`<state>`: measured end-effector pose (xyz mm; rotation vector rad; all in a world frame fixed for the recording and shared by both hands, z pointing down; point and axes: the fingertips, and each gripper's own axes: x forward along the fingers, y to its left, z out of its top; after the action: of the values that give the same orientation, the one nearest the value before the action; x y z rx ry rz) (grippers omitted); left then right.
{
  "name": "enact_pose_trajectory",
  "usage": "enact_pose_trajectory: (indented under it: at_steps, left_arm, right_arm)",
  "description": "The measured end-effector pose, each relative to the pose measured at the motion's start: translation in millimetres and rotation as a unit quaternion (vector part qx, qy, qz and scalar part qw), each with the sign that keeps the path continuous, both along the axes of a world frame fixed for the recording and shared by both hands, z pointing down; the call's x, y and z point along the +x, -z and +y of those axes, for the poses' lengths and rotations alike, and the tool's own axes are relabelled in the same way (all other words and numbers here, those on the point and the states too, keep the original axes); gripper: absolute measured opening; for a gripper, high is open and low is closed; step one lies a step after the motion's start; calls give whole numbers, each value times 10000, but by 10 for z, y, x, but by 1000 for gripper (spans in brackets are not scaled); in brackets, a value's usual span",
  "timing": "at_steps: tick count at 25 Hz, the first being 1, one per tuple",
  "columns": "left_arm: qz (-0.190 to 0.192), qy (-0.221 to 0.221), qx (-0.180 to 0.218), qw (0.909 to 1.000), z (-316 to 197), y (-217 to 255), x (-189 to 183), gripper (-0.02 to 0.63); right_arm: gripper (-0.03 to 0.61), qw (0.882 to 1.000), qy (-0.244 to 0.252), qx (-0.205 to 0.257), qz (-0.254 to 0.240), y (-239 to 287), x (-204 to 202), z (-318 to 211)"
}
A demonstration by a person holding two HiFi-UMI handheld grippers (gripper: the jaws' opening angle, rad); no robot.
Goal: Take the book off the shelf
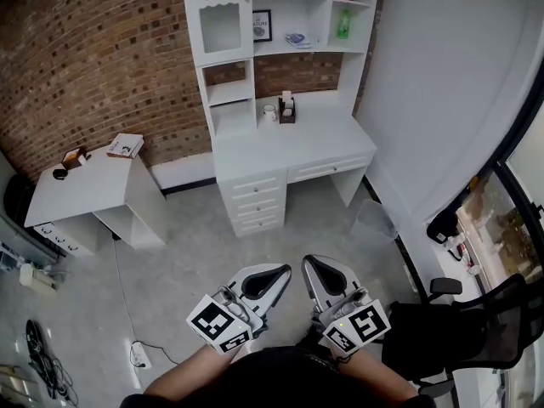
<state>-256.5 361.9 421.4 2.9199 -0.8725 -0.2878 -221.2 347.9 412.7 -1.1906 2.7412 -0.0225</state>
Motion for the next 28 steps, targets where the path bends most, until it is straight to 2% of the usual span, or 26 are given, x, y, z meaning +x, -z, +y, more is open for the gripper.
enact_pose_trajectory:
  at_steps: [3, 6, 13, 18, 28]
  left_arm:
    - [0, 38, 66, 10000, -287, 31, 256, 8]
    - [154, -51, 101, 9998, -563, 48, 601, 8]
    - [300, -50, 174, 9994, -1226, 76, 1560, 8]
    - [6, 63, 317, 9995, -1461, 76, 2132, 8]
    - [-16, -76, 119, 9999, -1799, -25, 2513, 8]
  right_arm:
    - [14, 10000, 49, 36, -18, 20, 248, -235]
    - [14, 9999, 6, 109, 50, -1, 582, -472]
    - [14, 9998, -33, 169, 100, 33, 1577, -1110]
    - [15, 9995, 172, 194, 188, 47, 2043, -1365]
    - [15, 10000, 36, -52, -44, -113, 2479, -1661]
